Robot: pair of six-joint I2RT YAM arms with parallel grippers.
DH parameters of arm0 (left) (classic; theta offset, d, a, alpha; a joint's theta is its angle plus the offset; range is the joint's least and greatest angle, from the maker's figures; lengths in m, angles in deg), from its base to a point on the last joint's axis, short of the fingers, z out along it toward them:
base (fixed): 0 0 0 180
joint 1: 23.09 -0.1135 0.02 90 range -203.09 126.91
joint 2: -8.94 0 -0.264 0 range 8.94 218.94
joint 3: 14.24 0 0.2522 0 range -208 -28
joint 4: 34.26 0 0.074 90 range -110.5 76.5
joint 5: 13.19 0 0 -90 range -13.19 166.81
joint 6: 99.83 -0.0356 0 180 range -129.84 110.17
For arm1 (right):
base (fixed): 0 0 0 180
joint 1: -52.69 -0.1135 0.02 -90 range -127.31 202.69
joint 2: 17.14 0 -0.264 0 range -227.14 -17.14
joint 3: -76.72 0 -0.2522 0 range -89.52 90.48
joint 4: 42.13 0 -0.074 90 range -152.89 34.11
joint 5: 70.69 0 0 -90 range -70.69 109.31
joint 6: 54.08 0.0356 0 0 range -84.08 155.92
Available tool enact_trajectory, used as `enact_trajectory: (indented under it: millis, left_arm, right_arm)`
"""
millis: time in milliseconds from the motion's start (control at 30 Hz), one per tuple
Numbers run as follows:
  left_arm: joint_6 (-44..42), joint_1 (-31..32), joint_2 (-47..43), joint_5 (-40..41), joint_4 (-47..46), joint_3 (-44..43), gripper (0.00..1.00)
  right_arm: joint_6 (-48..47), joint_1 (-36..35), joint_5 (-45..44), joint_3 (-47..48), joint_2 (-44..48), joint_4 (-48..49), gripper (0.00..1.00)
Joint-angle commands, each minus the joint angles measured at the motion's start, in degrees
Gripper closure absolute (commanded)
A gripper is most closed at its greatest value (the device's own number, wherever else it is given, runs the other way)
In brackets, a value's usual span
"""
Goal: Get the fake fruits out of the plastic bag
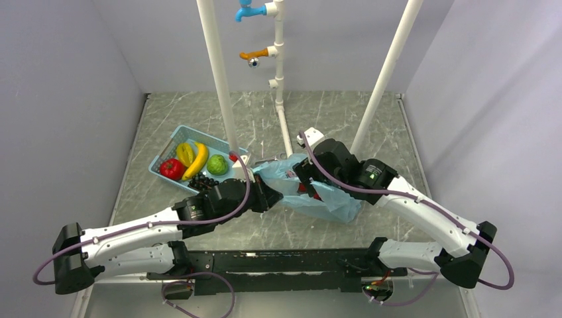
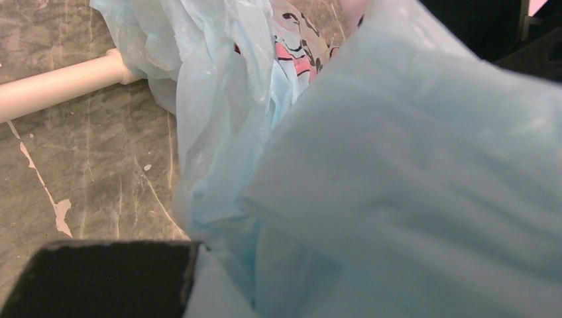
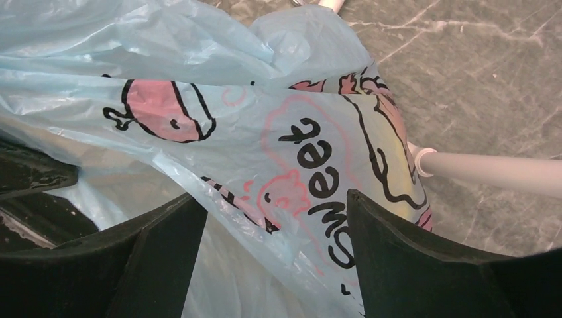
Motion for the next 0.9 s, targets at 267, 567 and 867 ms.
enact_trajectory:
  millis: [267, 567, 867]
  left_arm:
    - [-0.42, 0.07, -3.46, -2.23, 0.9, 1.85, 1.0]
    - [1.35, 0.07, -6.98, -2.21, 4.75, 7.79, 1.0]
    - [-1.31, 0.07, -14.88, -1.95, 14.64, 10.41, 1.0]
  right_arm:
    - [7.25, -0.39, -13.02, -1.79, 0.66, 8.08, 0.71]
    - [7.43, -0.24, -23.62, 0.74, 7.0, 13.84, 1.0]
    - [3.9, 0.05, -21.52, 4.01, 6.33, 16.08, 1.0]
